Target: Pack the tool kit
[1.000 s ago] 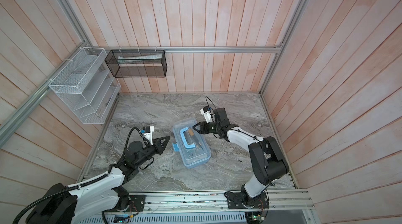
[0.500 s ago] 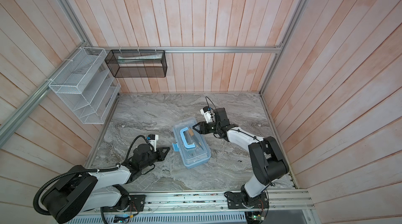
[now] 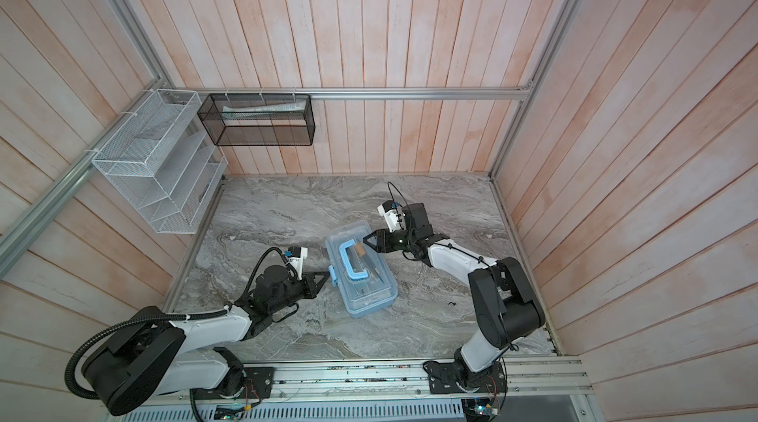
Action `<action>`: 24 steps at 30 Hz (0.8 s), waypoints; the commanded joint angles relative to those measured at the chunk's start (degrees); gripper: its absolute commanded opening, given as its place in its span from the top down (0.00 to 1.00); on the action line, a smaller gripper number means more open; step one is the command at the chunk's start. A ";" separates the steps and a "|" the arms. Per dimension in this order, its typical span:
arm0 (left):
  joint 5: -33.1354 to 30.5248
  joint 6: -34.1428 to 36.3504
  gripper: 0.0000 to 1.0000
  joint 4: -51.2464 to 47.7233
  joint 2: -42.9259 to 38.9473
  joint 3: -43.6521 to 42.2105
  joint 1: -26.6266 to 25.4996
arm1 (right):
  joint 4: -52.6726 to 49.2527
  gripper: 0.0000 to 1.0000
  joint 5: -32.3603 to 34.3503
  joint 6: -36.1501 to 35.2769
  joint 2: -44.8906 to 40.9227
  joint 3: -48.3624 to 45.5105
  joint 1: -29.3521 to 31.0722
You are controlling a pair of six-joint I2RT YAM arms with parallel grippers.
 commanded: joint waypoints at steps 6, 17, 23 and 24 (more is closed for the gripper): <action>1.06 1.06 0.92 2.04 1.66 2.11 -1.67 | -3.63 0.48 -0.75 -0.73 1.12 -1.64 1.04; 1.00 1.15 0.93 0.55 1.08 4.45 -2.96 | -3.53 0.48 -0.76 -0.67 0.88 -2.17 1.04; -0.96 2.01 0.94 -3.43 -0.72 4.94 -3.08 | -3.94 0.48 -0.85 -0.75 0.93 -1.96 1.03; -1.90 2.24 0.94 -4.73 -1.30 4.86 -2.96 | -4.13 0.48 -0.83 -0.73 0.94 -1.83 1.00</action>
